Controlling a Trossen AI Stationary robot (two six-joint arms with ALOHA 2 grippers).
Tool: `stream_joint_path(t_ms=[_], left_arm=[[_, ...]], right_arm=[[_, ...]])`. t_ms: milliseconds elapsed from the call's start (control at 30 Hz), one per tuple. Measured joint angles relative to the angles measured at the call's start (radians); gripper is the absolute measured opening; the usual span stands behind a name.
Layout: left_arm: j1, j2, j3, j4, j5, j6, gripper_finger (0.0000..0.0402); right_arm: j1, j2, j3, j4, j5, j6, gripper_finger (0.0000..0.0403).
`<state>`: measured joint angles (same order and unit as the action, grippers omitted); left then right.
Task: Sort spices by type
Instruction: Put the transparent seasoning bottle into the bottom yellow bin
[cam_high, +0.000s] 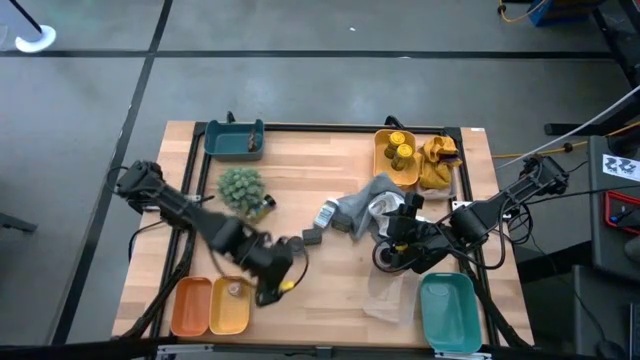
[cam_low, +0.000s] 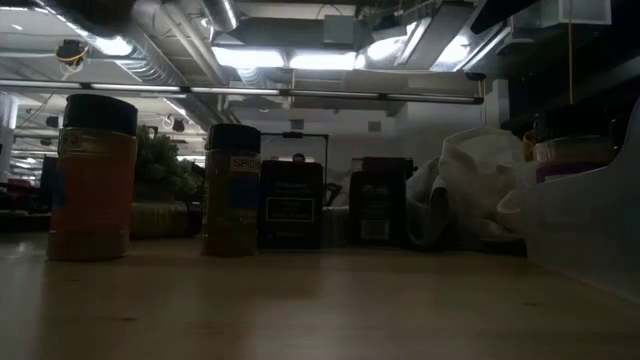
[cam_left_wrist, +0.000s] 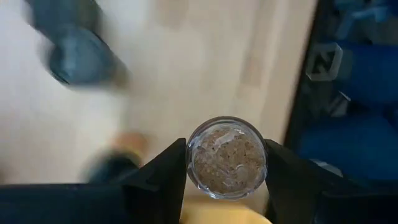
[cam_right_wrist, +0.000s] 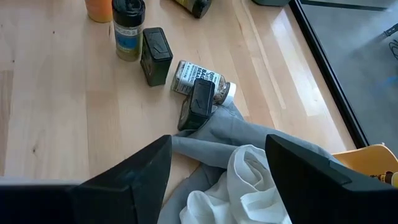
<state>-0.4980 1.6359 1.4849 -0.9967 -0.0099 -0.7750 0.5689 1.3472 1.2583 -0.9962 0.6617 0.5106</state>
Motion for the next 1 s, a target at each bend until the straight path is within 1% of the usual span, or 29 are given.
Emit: stream_joint_path(t_ms=[200, 367, 467, 600, 767, 1000], left_arm=[[-0.164, 0.004, 0.0, 0.002, -0.002, -0.231, 0.0172], [-0.287, 0.016, 0.0, -0.014, -0.08, -0.434, 0.0173], [-0.348, 0.038, 0.0, -0.041, -0.123, -0.529, 0.0173], [-0.405, 0.075, 0.0, -0.094, -0.145, -0.639, 0.0173], [-0.451, 0.133, -0.004, -0.121, -0.156, -0.701, 0.0174], [-0.47, 0.208, -0.006, -0.133, -0.17, -0.699, 0.0175]], right_arm=[[0.0, 0.0, 0.0, 0.001, 0.0, 0.0, 0.0257], [0.0, 0.0, 0.0, 0.003, 0.0, 0.006, 0.0257], [0.0, 0.0, 0.0, 0.006, 0.0, 0.006, 0.0257], [0.0, 0.0, 0.0, 0.009, 0.0, 0.008, 0.0257], [0.0, 0.0, 0.0, 0.017, 0.0, 0.013, 0.0257], [0.0, 0.0, 0.0, 0.071, 0.0, 0.015, 0.0257]])
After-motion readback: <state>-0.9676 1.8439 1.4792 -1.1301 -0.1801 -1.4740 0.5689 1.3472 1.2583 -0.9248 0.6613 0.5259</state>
